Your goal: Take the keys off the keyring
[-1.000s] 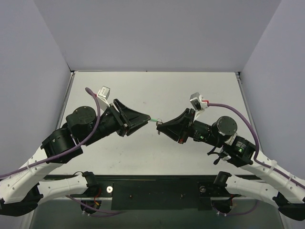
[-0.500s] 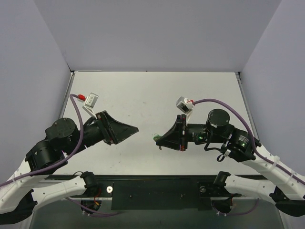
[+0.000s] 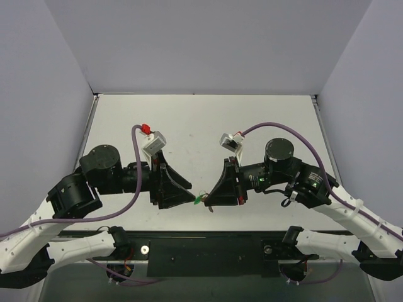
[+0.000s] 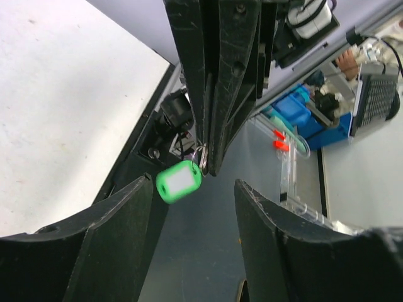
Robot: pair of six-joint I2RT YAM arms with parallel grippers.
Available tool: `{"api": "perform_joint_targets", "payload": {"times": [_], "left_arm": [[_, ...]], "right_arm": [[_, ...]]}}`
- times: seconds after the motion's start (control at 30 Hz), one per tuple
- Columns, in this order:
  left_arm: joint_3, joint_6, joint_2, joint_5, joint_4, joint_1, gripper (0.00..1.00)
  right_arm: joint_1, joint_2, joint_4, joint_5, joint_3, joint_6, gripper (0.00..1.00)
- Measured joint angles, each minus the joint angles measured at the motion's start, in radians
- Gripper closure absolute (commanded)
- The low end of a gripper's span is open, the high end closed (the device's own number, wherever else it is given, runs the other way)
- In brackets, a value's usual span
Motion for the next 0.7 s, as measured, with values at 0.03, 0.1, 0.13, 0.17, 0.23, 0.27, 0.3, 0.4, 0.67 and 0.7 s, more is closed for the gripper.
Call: {"api": "perform_joint_targets", "payload": {"times": [0.03, 0.1, 0.13, 0.17, 0.23, 0.27, 0.3, 0.4, 0.67, 0.7], "left_arm": [[0.0, 0.007, 0.006, 0.017, 0.0, 0.0, 0.39], [0.001, 0.022, 0.022, 0.056, 0.0, 0.0, 0.4], [0.001, 0.028, 0.028, 0.07, 0.0, 0.0, 0.41], [0.001, 0.033, 0.034, 0.085, 0.001, 0.0, 0.42], [0.001, 0.037, 0.041, 0.105, 0.002, 0.0, 0.44], [0.001, 0.038, 0.043, 0.113, 0.003, 0.0, 0.46], [0.002, 0.039, 0.047, 0.119, 0.006, 0.0, 0.46], [0.003, 0.041, 0.057, 0.134, 0.019, 0.0, 0.49], [0.003, 0.038, 0.074, 0.169, 0.061, 0.0, 0.59], [0.003, 0.037, 0.076, 0.174, 0.063, 0.0, 0.62]], "right_arm": [[0.0, 0.0, 0.0, -0.005, 0.003, 0.003, 1.0], [0.0, 0.0, 0.0, -0.013, 0.01, 0.009, 1.0], [0.0, 0.0, 0.001, -0.016, 0.013, 0.012, 1.0], [0.0, 0.0, 0.001, -0.019, 0.016, 0.014, 1.0], [0.003, 0.0, 0.001, -0.023, 0.018, 0.016, 1.0], [0.006, 0.0, 0.001, -0.023, 0.018, 0.016, 1.0], [0.007, 0.001, 0.001, -0.024, 0.018, 0.016, 1.0], [0.012, 0.002, 0.0, -0.026, 0.018, 0.016, 1.0], [0.015, 0.003, -0.007, -0.026, 0.025, 0.016, 1.0], [0.017, 0.003, -0.007, -0.025, 0.027, 0.016, 1.0]]}}
